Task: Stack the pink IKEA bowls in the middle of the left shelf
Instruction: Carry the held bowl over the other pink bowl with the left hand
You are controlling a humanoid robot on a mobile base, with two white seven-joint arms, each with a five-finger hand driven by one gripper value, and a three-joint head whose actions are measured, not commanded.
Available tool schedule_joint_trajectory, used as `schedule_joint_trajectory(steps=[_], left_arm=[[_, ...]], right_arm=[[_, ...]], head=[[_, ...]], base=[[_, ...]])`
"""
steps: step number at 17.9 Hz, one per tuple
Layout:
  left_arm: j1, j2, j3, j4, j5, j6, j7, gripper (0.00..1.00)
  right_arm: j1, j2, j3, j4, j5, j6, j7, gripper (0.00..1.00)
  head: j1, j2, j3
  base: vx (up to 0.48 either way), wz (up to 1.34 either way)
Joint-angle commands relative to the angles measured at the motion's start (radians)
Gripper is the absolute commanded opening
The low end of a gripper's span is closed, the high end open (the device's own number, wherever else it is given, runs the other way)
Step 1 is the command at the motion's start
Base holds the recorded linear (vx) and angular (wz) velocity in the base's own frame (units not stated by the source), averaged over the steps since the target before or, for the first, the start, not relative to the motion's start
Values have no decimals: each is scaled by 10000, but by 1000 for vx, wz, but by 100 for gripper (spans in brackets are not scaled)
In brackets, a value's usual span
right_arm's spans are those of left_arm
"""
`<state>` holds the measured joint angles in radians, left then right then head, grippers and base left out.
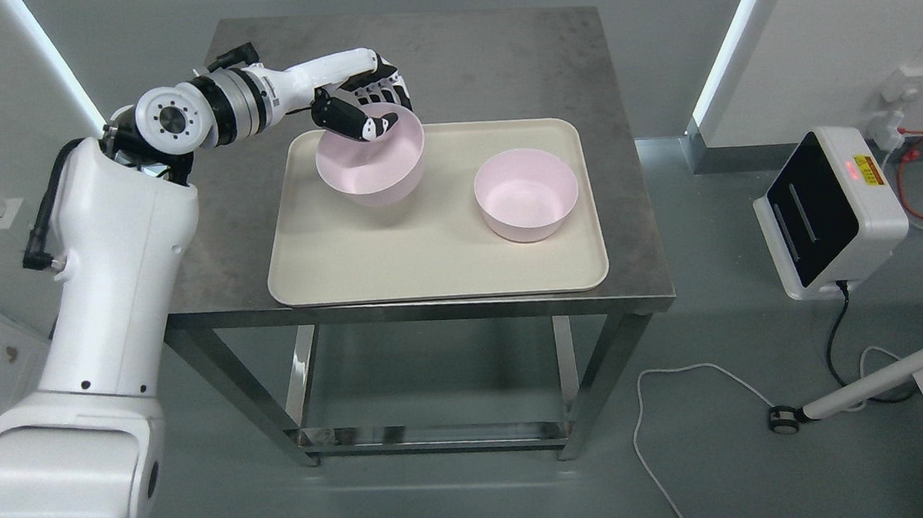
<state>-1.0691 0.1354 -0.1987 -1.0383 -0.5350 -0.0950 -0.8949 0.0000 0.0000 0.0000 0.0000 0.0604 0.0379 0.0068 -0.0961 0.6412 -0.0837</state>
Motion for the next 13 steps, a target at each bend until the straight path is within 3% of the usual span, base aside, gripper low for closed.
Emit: schedule_joint_trajectory(steps=[1,6,13], left_arm=[[-338,-1179,-2606,-324,12,673,494,0],[-399,-1179,-4959,-324,440,1042,1584,0],[-582,-1179,-5422,-49,702,1073,2520,0]], right_arm=[[292,-175,-108,-337,-604,-26,-7,100],[292,-175,-108,-337,-604,-26,-7,100],[292,-175,-123,-337,-604,-26,-7,100]], head=[[0,0,0],[0,0,0],[0,0,0]], base=[[0,0],[0,0],[0,0]])
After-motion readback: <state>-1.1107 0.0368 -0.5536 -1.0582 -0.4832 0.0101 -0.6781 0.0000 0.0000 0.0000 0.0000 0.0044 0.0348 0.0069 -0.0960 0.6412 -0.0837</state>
